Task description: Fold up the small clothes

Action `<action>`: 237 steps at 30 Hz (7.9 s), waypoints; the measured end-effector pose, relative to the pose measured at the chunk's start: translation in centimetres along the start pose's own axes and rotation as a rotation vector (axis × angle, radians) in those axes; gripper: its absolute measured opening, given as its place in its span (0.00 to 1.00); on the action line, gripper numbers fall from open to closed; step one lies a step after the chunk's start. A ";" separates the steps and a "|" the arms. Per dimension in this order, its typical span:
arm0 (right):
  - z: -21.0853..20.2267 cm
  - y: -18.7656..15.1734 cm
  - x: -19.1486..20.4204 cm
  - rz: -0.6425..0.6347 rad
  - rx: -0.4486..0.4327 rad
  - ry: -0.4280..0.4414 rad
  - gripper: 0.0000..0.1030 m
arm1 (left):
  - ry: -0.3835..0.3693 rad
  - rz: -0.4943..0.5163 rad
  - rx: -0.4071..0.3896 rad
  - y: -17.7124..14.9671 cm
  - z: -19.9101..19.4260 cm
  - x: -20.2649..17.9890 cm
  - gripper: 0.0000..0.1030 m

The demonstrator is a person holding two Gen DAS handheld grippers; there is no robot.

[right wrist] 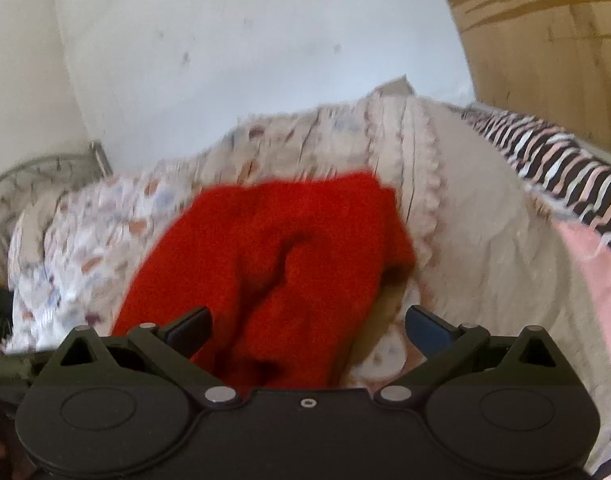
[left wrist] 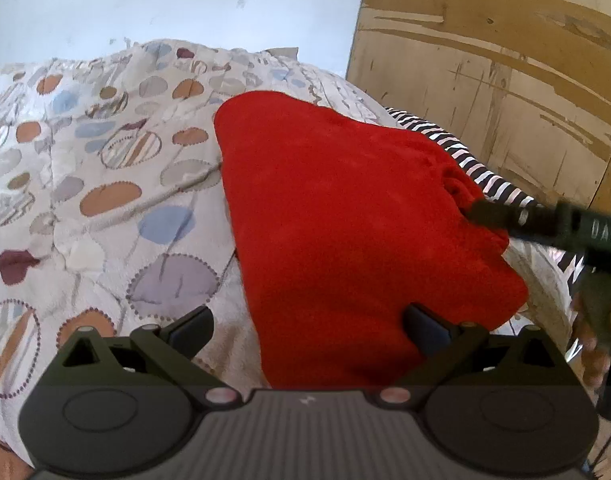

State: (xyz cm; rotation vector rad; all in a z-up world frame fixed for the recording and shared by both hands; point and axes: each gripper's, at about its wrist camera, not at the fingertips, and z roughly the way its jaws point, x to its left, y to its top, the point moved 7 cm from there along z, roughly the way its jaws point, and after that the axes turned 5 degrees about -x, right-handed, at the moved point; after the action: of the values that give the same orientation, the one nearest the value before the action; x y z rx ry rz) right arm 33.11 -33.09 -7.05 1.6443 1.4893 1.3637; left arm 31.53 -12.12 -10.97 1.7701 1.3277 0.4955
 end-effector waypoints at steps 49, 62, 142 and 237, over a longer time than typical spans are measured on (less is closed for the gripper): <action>10.1 1.4 -8.7 0.123 -0.024 -0.127 1.00 | 0.070 -0.174 -0.046 5.5 1.5 2.2 1.00; 9.8 1.3 -8.7 0.125 -0.038 -0.123 1.00 | 0.015 -0.155 -0.039 3.8 3.4 2.5 1.00; 5.9 7.0 1.2 0.140 -0.025 0.140 0.27 | -0.147 -0.263 0.046 8.3 2.2 2.6 0.54; -17.5 -6.6 18.9 -0.338 -0.225 0.135 1.00 | 0.457 -0.073 -0.339 -7.5 -27.2 6.4 1.00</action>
State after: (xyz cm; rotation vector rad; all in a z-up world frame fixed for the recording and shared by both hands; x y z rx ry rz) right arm 12.33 -17.74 -0.69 1.1233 1.5417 1.4101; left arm 9.58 4.91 -2.79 1.3683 1.5006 1.0637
